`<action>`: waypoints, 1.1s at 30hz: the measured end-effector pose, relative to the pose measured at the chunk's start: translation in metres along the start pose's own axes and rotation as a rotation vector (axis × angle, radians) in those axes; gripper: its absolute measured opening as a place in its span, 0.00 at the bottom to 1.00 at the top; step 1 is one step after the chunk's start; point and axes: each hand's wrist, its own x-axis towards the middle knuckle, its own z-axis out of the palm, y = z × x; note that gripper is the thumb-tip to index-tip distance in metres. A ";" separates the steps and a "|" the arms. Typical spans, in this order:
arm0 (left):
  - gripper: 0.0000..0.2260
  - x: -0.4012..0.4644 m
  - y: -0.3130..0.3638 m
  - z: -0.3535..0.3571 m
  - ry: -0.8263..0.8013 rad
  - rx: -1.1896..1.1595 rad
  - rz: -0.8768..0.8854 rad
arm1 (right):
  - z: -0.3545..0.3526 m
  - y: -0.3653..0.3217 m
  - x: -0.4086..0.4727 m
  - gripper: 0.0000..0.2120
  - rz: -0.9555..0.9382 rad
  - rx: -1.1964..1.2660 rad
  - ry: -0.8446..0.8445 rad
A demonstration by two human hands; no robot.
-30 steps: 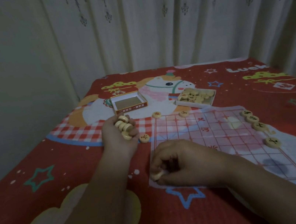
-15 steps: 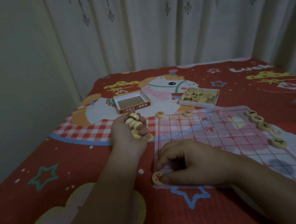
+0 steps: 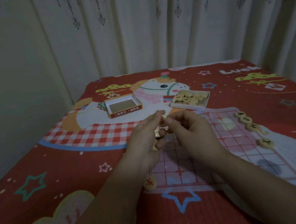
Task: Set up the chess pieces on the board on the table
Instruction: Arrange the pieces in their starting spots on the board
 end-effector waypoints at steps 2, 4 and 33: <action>0.12 -0.001 -0.002 0.001 -0.004 0.015 0.008 | -0.003 0.003 0.003 0.07 0.028 -0.006 0.039; 0.12 -0.001 -0.003 0.002 0.005 0.028 0.018 | -0.006 0.003 0.005 0.08 0.057 0.021 0.045; 0.02 0.010 0.036 -0.045 0.273 -0.288 0.066 | -0.011 -0.003 -0.001 0.05 0.194 -0.163 -0.208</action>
